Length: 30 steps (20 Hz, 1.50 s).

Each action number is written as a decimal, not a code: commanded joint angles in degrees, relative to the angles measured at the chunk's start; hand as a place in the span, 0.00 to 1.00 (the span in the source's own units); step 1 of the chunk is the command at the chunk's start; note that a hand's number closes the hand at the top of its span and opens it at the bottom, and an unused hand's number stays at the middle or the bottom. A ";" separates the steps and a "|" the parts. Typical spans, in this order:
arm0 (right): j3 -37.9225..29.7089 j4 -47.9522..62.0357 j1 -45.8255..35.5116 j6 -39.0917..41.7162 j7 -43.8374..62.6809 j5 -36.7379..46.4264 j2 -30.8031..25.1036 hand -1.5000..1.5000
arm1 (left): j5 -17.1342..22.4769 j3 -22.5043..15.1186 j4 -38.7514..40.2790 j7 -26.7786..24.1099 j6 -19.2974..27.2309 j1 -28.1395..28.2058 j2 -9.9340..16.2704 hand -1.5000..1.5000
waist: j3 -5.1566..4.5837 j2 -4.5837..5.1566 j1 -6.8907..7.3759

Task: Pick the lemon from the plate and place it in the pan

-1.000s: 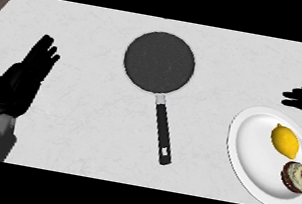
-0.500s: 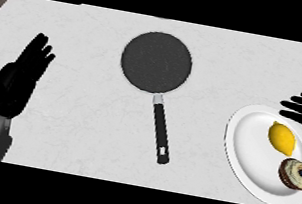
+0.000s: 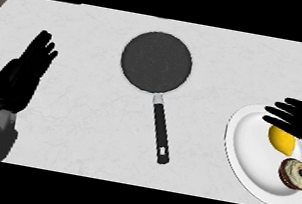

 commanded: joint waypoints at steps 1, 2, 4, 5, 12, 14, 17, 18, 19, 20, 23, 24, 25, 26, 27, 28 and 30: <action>0.41 -3.67 2.64 3.08 4.10 4.09 2.66 0.00 | -3.12 -2.68 -5.09 -0.80 1.40 4.84 -2.38 0.50 | 0.00 -0.11 0.22; 0.29 0.00 1.17 1.64 3.06 6.59 4.02 0.00 | -1.65 0.30 -2.72 1.88 -0.22 0.83 -0.15 0.50 | 0.01 0.02 0.30; -1.30 -3.32 3.70 2.67 4.00 7.48 3.80 0.00 | -2.44 -0.61 -0.84 -0.71 -0.12 2.43 -2.81 0.50 | 0.00 -0.03 0.03; -0.80 4.49 2.26 -2.23 2.30 9.63 6.21 0.00 | -1.53 0.66 -0.03 -0.97 -1.61 1.59 -1.90 0.50 | 0.02 0.09 0.36; -1.43 13.74 -3.47 -2.79 -2.04 14.42 13.18 0.00 | -2.70 2.16 0.13 0.45 -2.57 -1.35 -2.47 0.50 | 0.01 0.15 0.45; -2.74 11.79 -1.88 -0.91 -3.26 16.05 11.08 0.00 | -3.21 1.88 -2.82 1.51 -2.48 1.43 -3.04 0.50 | 0.00 0.05 0.31; -1.97 13.78 -4.08 0.75 -1.42 18.93 15.70 0.00 | -3.68 2.46 -0.89 0.97 -2.86 0.68 -3.75 0.50 | 0.00 0.06 0.34; -3.72 14.99 -3.37 -1.13 -4.15 18.89 14.41 0.00 | -5.27 2.26 -0.68 -0.25 -3.53 1.35 -3.24 0.50 | 0.00 0.05 0.28; -3.68 22.11 -4.01 -8.64 -5.72 19.83 15.38 0.00 | -3.73 2.30 -4.40 -0.40 -4.53 4.34 -3.10 0.50 | 0.03 0.11 0.70; -1.75 18.49 -3.61 -4.83 -1.53 21.91 18.99 0.00 | -5.53 2.31 -2.21 2.58 -1.76 0.00 -3.94 0.50 | 0.02 0.08 0.38; -5.54 26.16 -4.39 -10.86 -6.56 21.39 17.83 0.00 | -6.49 1.69 -1.19 2.29 -1.13 -1.14 -5.69 0.50 | 0.03 0.14 0.36; -4.99 26.19 -3.72 -11.30 -4.95 22.54 20.18 0.00 | -4.08 4.43 0.26 2.01 -4.51 -2.19 -3.36 0.50 | 0.02 0.12 0.32; -5.61 21.36 -0.65 -9.13 -4.56 21.87 19.54 0.00 | -4.22 4.42 2.26 -1.59 -5.52 0.02 -4.37 0.50 | 0.00 0.05 0.06; -6.07 26.75 -3.82 -10.28 -6.93 22.46 19.97 0.00 | -6.95 1.50 -1.52 0.72 -2.00 1.88 -6.75 0.50 | 0.02 0.08 0.40; -4.59 24.58 -5.41 -5.60 -3.73 23.56 23.39 0.00 | -4.30 4.11 -3.32 3.05 -4.47 1.03 -4.03 0.50 | 0.01 0.04 0.48; -6.47 23.04 -4.20 -5.39 -6.62 23.47 20.60 0.00 | -5.57 4.40 -1.31 3.19 -3.96 -1.08 -4.33 0.50 | 0.01 0.02 0.21; -6.84 26.14 -3.74 -7.38 -5.93 24.60 22.03 0.00 | -5.64 4.42 -4.84 4.98 -4.11 0.77 -3.86 0.50 | 0.02 0.01 0.34</action>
